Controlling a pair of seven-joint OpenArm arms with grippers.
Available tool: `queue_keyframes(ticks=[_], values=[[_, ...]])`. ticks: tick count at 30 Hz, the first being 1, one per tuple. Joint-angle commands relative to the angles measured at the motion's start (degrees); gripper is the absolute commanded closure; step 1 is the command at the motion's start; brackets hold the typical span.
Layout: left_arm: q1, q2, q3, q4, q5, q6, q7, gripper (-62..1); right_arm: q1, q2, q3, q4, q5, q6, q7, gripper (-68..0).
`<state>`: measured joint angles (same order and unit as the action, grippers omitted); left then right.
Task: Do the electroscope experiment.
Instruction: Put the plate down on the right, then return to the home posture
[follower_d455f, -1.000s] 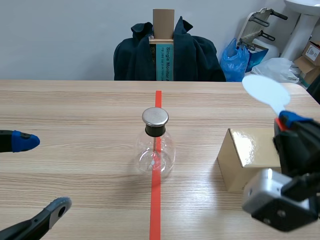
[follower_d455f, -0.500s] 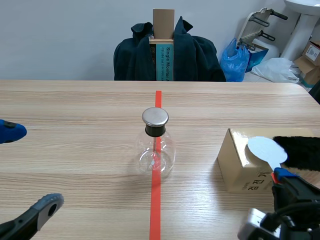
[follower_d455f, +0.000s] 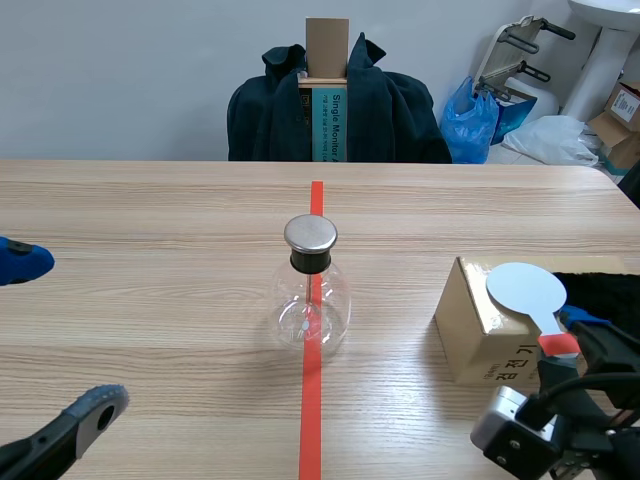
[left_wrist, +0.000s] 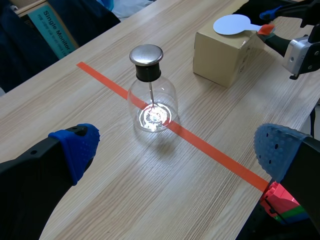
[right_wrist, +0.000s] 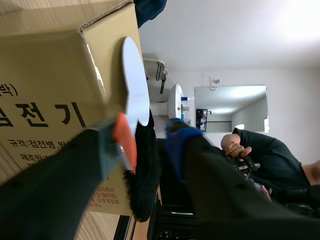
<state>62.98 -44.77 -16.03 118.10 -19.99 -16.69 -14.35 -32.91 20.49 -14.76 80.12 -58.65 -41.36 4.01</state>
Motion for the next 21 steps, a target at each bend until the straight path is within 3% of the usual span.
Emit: queue_keyframes(ticks=[1, 5, 8, 12, 21], values=[[-0.15, 0.31, 0.46, 0.46, -0.57, -0.15, -0.63, -62.3, 0.09, 0.76, 0.02, 0.87, 0.09, -3.5, 0.2, -34.5], [-0.15, 0.31, 0.46, 0.46, -0.57, -0.15, -0.63, -62.3, 0.09, 0.76, 0.02, 0.87, -0.57, -3.5, 0.15, -58.6], [-0.15, 0.31, 0.46, 0.46, -0.57, -0.15, -0.63, -62.3, 0.09, 0.79, 0.02, 0.87, -1.64, -3.5, 0.15, -67.1], [-0.15, 0.31, 0.46, 0.46, -0.57, -0.15, -0.61, -62.3, -1.05, 1.62, 0.11, 0.87, -2.64, -3.5, -2.56, -67.9], [-0.15, 0.31, 0.46, 0.46, -0.57, -0.15, -0.61, -62.3, -13.2, 5.6, 0.15, 2.14, -1.2, -3.5, -1.09, -67.9]])
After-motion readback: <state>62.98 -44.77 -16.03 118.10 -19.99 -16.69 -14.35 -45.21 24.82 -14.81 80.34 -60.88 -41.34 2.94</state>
